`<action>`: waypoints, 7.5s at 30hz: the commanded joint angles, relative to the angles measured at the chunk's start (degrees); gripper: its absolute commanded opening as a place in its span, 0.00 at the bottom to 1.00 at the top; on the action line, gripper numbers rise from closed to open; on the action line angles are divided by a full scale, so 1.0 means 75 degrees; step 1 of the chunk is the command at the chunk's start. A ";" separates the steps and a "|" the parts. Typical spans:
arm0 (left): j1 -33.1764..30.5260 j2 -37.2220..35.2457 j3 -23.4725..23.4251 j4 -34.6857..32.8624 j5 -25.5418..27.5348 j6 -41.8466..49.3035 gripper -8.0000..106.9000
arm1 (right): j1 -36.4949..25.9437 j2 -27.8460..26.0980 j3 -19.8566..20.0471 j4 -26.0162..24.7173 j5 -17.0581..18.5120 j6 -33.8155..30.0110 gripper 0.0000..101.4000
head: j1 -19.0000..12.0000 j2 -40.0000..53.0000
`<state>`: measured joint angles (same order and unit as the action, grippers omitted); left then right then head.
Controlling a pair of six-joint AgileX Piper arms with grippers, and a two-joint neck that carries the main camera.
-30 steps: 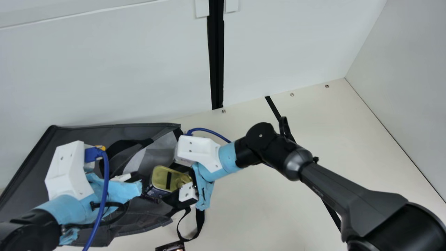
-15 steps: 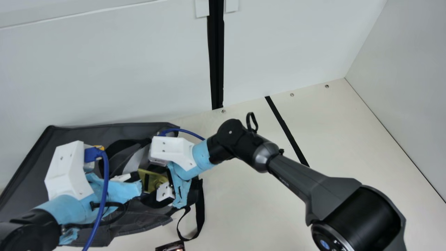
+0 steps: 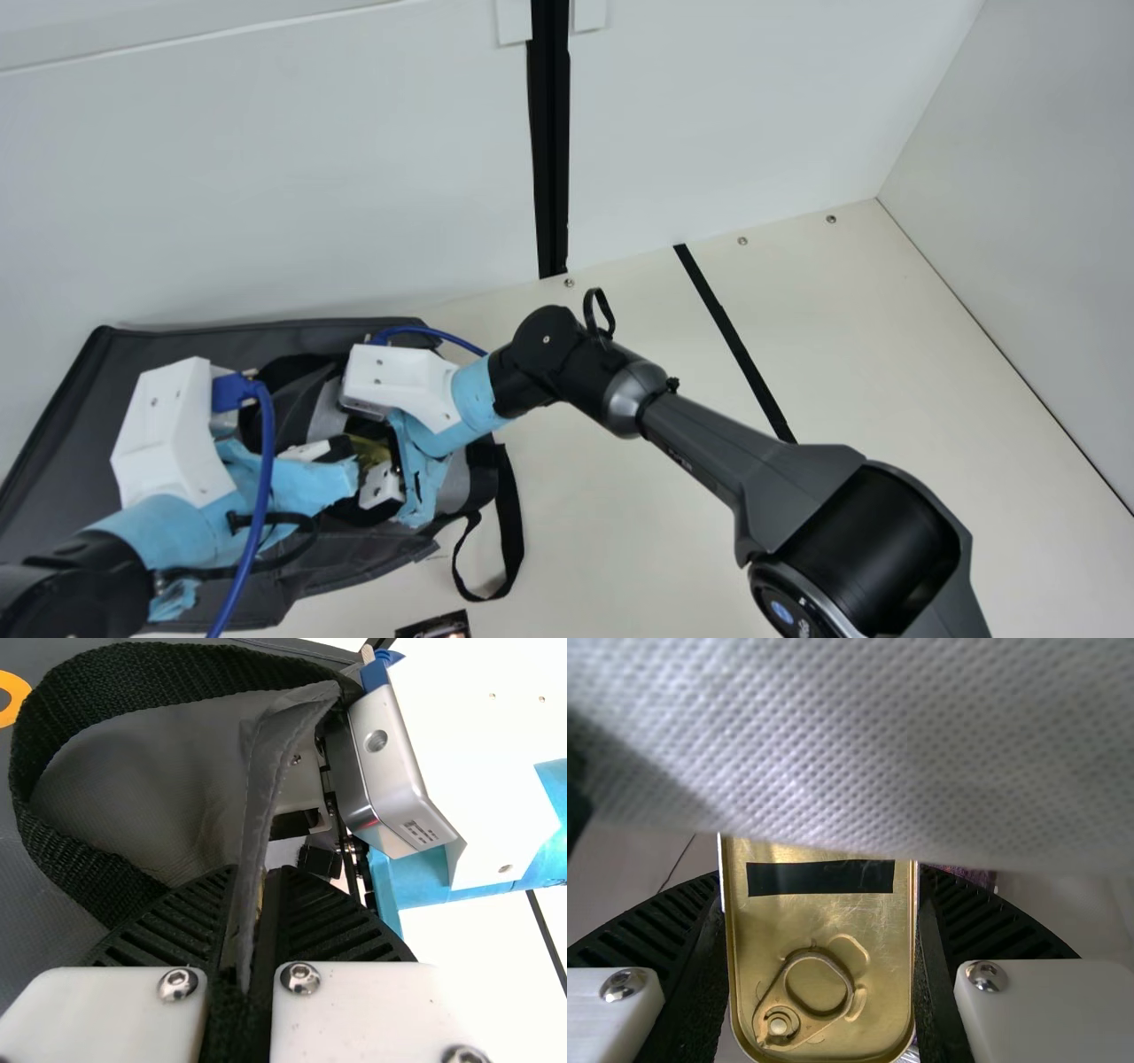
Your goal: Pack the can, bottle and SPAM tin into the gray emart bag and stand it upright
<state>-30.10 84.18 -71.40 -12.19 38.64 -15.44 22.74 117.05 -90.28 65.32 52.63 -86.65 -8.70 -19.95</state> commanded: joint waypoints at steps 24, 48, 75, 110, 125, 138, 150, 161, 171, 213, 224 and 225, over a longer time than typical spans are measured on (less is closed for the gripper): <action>0.0000 0.0000 0.0000 0.0000 0.0000 0.0000 0.00 | -0.0133 -0.0084 0.0087 0.0124 -0.0002 0.0046 0.94 | -0.0173 -0.0007; 0.0000 0.0000 0.0000 0.0000 0.0000 0.0000 0.00 | -0.1056 -0.1120 0.1158 0.0184 0.0427 -0.0506 0.94 | -0.0173 -0.0007; 0.0000 0.0000 0.0000 0.0000 0.0000 0.0000 0.00 | -0.2748 -0.3764 0.3422 0.0083 0.0298 -0.0640 0.94 | -0.0173 -0.0007; 0.0000 0.0000 0.0000 0.0000 0.0000 0.0000 0.00 | -0.5780 -0.7919 0.5149 -0.2875 -0.0821 0.2407 0.94 | -0.0173 -0.0007; 0.0000 0.0000 0.0000 0.0000 0.0000 0.0000 0.00 | -0.7229 -0.8787 0.4592 -0.4511 -0.0294 0.4178 0.94 | -0.0173 -0.0007; 0.0000 0.0000 0.0000 0.0000 0.0000 0.0000 0.00 | -0.8169 -0.8949 0.3773 -0.5808 0.0291 0.5683 0.94 | -0.0173 -0.0007; 0.0000 0.0000 0.0000 0.0000 0.0000 0.0000 0.00 | -0.8517 -0.8907 0.3095 -0.7146 0.0529 0.7612 0.94 | -0.0173 -0.0007; 0.0000 0.0000 0.0000 0.0000 0.0000 0.0000 0.00 | -0.8457 -0.8869 0.2490 -0.8248 0.0762 0.9722 0.94 | -0.0173 -0.0007; 0.0000 0.0000 0.0000 0.0000 0.0000 0.0000 0.00 | -0.8002 -0.8851 0.2005 -0.9229 0.1197 1.1141 0.94 | -0.0173 -0.0007; 0.0000 0.0000 0.0000 0.0000 0.0000 0.0000 0.00 | -0.6527 -0.8691 0.2292 -0.8892 0.1442 1.1339 0.94 | -0.0173 -0.0007; 0.0000 0.0000 0.0000 0.0000 0.0000 0.0000 0.00 | -0.6897 -0.8477 0.3061 -0.7042 0.1213 0.9389 0.94 | -0.0173 -0.0007; 0.0000 0.0000 0.0000 0.0000 0.0000 0.0000 0.00 | -0.6939 -0.8447 0.3118 -0.6886 0.1201 0.9207 0.94 | -0.0173 -0.0007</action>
<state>-30.10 84.18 -71.40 -12.19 38.64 -15.44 -29.02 53.61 -67.28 10.72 61.63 -14.13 -8.70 -19.95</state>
